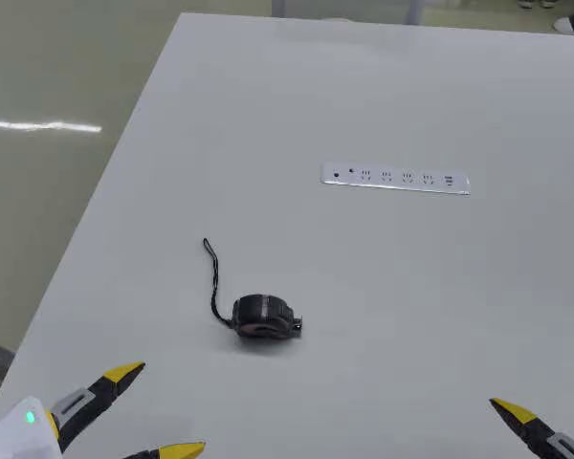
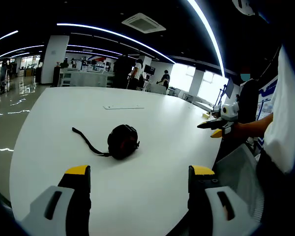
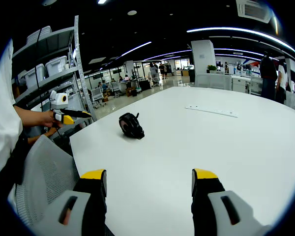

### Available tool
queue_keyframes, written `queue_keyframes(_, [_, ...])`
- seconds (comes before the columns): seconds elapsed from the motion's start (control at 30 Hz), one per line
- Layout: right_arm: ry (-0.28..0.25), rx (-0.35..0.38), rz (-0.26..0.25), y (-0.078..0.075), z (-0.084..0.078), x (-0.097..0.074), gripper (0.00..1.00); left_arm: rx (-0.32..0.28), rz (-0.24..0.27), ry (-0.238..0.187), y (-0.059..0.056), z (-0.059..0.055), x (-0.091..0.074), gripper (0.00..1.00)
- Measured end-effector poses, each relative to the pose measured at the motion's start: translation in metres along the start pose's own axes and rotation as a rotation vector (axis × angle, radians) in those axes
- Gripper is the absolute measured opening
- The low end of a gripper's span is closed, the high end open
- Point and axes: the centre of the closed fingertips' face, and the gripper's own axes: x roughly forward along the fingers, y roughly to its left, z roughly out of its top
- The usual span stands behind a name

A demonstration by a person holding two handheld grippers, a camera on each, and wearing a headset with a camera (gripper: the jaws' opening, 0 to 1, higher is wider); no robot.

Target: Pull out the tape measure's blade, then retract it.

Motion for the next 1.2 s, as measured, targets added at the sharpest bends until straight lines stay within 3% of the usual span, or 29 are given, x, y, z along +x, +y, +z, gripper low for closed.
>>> queue_keyframes(0.1, [0.008, 0.008, 0.016, 0.005, -0.003, 0.000, 0.71, 0.019, 0.010, 0.032, 0.000, -0.007, 0.002, 0.79])
queue_keyframes(0.17, [0.025, 0.012, 0.026, 0.007, -0.007, -0.001, 0.68, 0.019, 0.003, 0.020, -0.002, -0.005, 0.003, 0.79])
queue_keyframes(0.3, [0.019, 0.065, 0.053, 0.011, -0.009, -0.002, 0.71, -0.001, 0.000, 0.008, -0.007, 0.000, 0.005, 0.79])
queue_keyframes(0.37, [0.038, 0.037, 0.054, 0.012, -0.011, -0.002, 0.73, 0.005, -0.001, 0.007, -0.010, 0.002, 0.005, 0.79])
queue_keyframes(0.4, [0.062, 0.005, 0.088, 0.015, -0.012, -0.004, 0.73, 0.001, -0.003, 0.008, -0.011, 0.002, 0.005, 0.79])
queue_keyframes(0.43, [0.076, -0.055, 0.083, 0.011, -0.011, -0.007, 0.73, -0.006, -0.001, 0.012, -0.012, 0.002, 0.005, 0.79])
queue_keyframes(0.53, [0.085, -0.026, 0.097, 0.006, -0.011, -0.010, 0.73, -0.025, 0.000, 0.003, -0.015, 0.001, 0.001, 0.79])
queue_keyframes(0.6, [0.118, -0.155, 0.087, -0.004, -0.008, -0.017, 0.73, -0.033, 0.009, 0.020, -0.016, -0.003, 0.001, 0.79])
queue_keyframes(0.63, [0.109, -0.173, 0.060, -0.011, -0.004, -0.020, 0.73, -0.033, 0.010, 0.027, -0.016, -0.004, 0.000, 0.79])
queue_keyframes(0.7, [0.035, -0.039, 0.050, -0.015, 0.012, -0.025, 0.73, -0.034, 0.011, 0.028, -0.017, -0.005, -0.003, 0.79])
queue_keyframes(0.73, [0.033, -0.044, 0.047, -0.017, 0.014, -0.027, 0.73, -0.037, 0.006, 0.034, -0.018, -0.006, -0.004, 0.79])
queue_keyframes(0.77, [0.053, -0.141, 0.045, -0.021, 0.014, -0.028, 0.73, -0.036, 0.009, 0.038, -0.017, -0.007, -0.005, 0.79])
queue_keyframes(0.8, [0.053, -0.155, 0.034, -0.024, 0.016, -0.029, 0.73, -0.037, 0.013, 0.040, -0.015, -0.009, -0.006, 0.79])
queue_keyframes(0.83, [0.032, -0.106, 0.030, -0.023, 0.019, -0.027, 0.73, -0.043, 0.009, 0.041, -0.014, -0.011, -0.007, 0.79])
queue_keyframes(0.93, [0.025, -0.129, 0.021, -0.020, 0.020, -0.021, 0.72, -0.041, 0.014, 0.053, -0.011, -0.014, -0.006, 0.79])
queue_keyframes(1.03, [0.021, -0.118, 0.022, -0.013, 0.013, -0.013, 0.73, -0.035, 0.003, 0.050, -0.010, -0.016, -0.003, 0.79])
queue_keyframes(1.13, [0.015, -0.089, 0.020, -0.005, 0.012, -0.009, 0.72, -0.016, -0.004, 0.078, -0.006, -0.021, 0.000, 0.79])
queue_keyframes(1.2, [0.031, -0.095, 0.025, 0.000, 0.005, -0.006, 0.72, -0.027, -0.005, 0.049, -0.004, -0.014, 0.000, 0.79])
